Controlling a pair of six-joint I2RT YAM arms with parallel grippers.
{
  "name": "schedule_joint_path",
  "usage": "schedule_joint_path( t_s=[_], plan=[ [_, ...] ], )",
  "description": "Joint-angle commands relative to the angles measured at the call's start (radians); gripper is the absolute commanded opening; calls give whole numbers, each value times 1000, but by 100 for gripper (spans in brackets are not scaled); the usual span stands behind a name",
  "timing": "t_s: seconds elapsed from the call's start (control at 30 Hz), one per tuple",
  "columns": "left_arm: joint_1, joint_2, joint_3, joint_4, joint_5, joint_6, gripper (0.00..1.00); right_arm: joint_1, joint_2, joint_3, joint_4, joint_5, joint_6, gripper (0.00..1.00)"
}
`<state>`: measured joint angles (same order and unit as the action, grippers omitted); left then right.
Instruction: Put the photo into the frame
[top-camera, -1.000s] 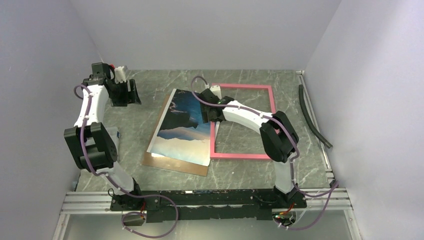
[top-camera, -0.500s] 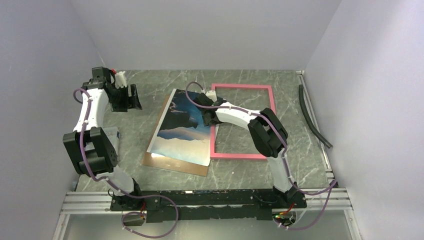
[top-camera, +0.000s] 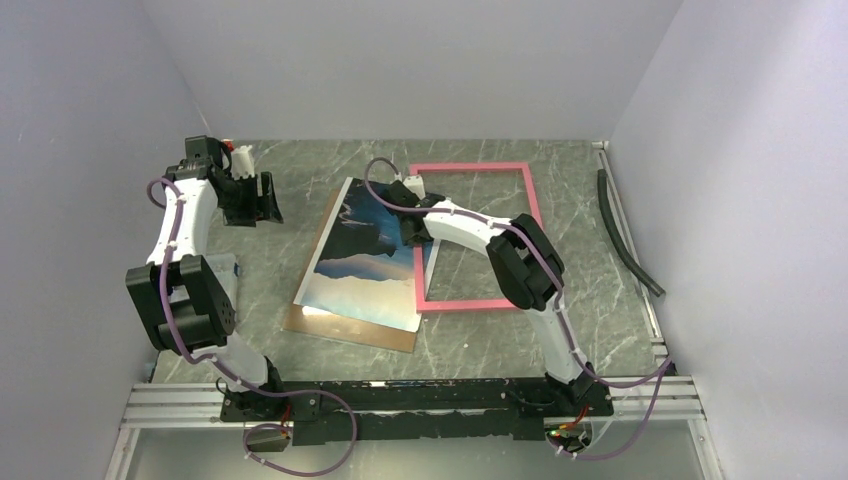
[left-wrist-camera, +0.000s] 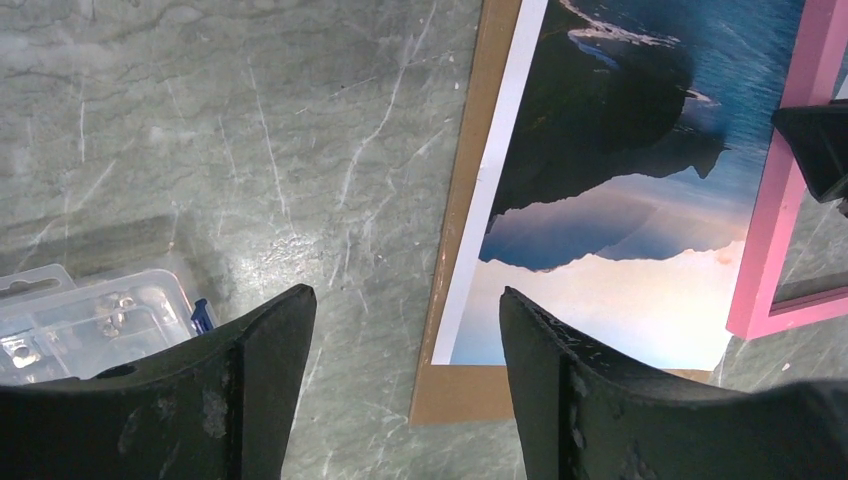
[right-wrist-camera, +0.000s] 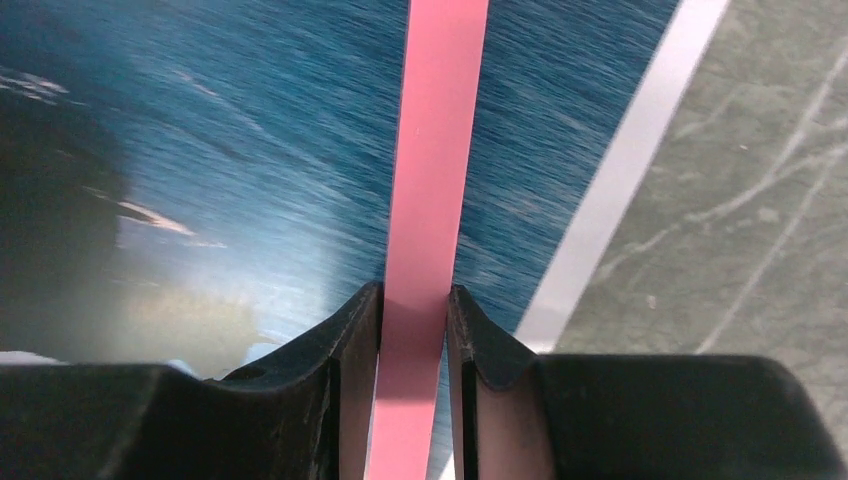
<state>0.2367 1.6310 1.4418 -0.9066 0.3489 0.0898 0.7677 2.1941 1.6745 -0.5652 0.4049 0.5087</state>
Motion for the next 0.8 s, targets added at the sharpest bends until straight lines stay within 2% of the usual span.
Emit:
schedule_joint_path(
  t_s=[0.0,0.13,0.47,0.77],
  plan=[
    [-3,-48,-6,3,-12,17,73,27,42,85,-13,-74,12,21],
    [-3,-45,3,-5,3,20,73,31,23,172,-51,-103,36,16],
    [-38,-28,36,-18,102,-6,76,6,-209,307,-120,-157,84,10],
    [-153,-37,74,-11,163,-37,80,-81,-353,323,-93,-483,246,4]
  ],
)
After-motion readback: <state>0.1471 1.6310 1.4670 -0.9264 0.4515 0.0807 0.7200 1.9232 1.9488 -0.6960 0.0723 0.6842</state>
